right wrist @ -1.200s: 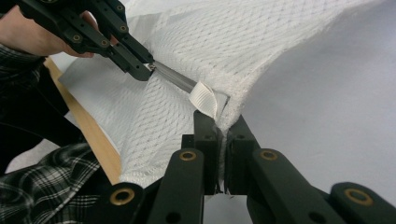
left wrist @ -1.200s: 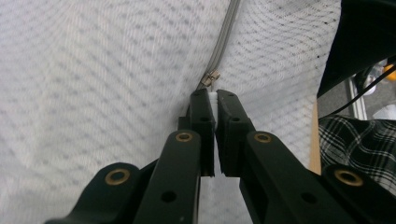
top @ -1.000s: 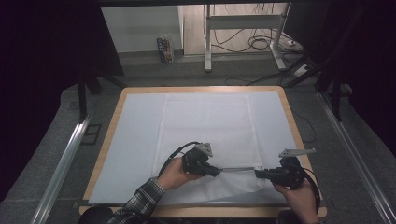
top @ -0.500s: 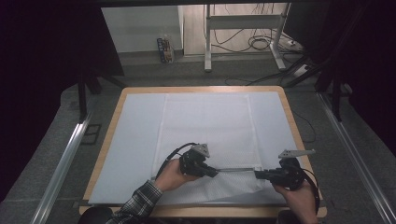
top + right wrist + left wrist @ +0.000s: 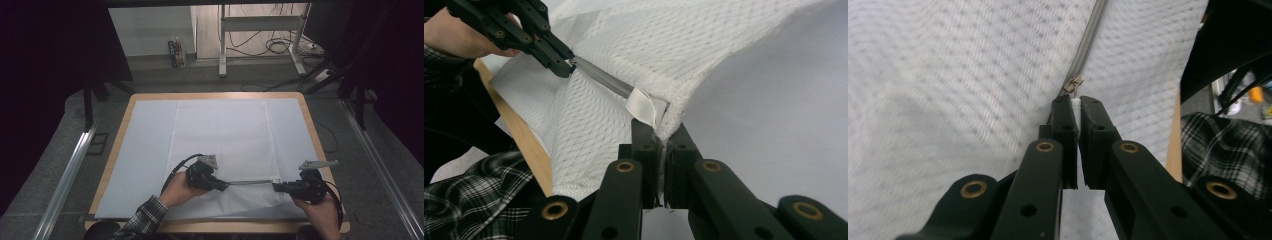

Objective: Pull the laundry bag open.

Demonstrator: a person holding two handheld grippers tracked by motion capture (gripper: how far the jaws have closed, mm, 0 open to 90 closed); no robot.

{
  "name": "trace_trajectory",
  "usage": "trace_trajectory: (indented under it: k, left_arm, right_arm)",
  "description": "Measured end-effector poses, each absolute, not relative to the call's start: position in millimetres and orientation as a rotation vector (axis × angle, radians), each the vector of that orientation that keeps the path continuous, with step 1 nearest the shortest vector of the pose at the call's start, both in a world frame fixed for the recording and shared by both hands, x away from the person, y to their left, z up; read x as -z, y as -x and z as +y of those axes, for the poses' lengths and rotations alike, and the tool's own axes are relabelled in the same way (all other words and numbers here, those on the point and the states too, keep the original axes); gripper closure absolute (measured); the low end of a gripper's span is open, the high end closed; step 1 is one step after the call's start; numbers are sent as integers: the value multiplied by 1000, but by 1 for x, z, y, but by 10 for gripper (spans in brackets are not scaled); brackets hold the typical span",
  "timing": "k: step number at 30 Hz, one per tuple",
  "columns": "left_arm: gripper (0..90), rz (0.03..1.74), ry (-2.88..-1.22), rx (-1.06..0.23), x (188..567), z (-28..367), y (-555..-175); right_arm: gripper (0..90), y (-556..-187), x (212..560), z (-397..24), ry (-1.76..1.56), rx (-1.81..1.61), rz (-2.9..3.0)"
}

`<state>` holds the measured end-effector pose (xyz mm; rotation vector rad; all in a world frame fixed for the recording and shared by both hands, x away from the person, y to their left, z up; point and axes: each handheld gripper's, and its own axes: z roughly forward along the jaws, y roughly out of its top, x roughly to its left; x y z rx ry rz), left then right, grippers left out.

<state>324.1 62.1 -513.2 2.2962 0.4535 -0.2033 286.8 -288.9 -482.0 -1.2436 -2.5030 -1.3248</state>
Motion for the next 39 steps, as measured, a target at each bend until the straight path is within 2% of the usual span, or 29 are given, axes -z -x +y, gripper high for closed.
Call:
trace_trajectory:
  k: [39]
  left_arm:
    - [870,541,-2286,189,517,93,-316]
  right_arm:
    - [851,-289,492,-296,1259,1290,-2471]
